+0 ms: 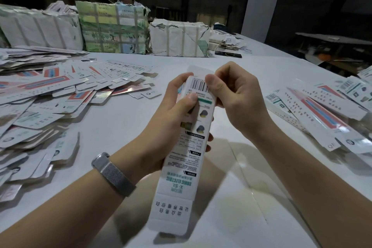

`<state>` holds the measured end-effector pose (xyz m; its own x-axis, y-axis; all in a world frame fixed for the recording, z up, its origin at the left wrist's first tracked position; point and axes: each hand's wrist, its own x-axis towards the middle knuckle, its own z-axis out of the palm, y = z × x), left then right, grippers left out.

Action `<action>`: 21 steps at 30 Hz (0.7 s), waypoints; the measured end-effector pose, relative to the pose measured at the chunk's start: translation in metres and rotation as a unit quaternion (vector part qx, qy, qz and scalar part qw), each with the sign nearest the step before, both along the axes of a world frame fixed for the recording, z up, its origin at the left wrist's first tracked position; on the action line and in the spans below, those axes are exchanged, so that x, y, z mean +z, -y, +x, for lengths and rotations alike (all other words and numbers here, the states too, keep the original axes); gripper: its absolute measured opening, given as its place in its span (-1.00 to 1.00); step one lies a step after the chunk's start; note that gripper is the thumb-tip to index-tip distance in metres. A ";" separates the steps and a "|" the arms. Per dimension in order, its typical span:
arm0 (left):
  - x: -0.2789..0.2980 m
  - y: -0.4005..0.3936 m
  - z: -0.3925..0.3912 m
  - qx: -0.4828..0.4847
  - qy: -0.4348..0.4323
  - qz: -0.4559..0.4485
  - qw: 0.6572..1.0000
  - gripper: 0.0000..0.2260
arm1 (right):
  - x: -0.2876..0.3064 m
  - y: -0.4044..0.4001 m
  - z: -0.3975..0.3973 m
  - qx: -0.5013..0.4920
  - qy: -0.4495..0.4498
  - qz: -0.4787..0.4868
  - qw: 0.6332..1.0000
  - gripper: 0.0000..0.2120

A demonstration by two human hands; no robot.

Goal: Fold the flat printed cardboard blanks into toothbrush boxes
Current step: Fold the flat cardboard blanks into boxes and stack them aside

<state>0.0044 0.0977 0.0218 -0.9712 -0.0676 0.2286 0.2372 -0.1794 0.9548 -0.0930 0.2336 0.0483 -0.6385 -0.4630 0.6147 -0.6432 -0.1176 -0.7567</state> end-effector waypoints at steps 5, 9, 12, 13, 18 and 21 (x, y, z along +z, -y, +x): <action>-0.006 -0.001 -0.002 0.032 -0.037 0.010 0.999 -0.78 | -0.006 0.007 0.004 -0.013 0.067 0.001 0.998 -0.83; -0.008 -0.002 -0.002 0.041 -0.040 0.018 0.998 -0.79 | -0.007 0.009 0.010 0.017 0.089 0.012 0.996 -0.87; -0.008 -0.003 -0.003 0.041 -0.039 0.022 0.998 -0.78 | -0.005 0.010 0.013 0.023 0.101 0.016 0.994 -0.84; -0.008 -0.003 -0.002 0.039 -0.038 0.025 0.998 -0.77 | -0.005 0.011 0.014 0.020 0.106 0.015 0.994 -0.84; -0.006 -0.004 -0.002 0.024 -0.027 0.027 0.999 -0.76 | -0.004 0.009 0.017 0.065 0.142 -0.030 0.987 -0.78; -0.006 -0.006 -0.001 0.020 -0.027 0.020 0.999 -0.75 | -0.003 0.008 0.014 0.075 0.157 -0.062 0.983 -0.65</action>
<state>0.0031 0.1034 0.0158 -0.9537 -0.1163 0.2774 0.2964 -0.2064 0.9325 -0.0787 0.2255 0.0456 -0.7365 -0.4999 0.4556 -0.3488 -0.2964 -0.8891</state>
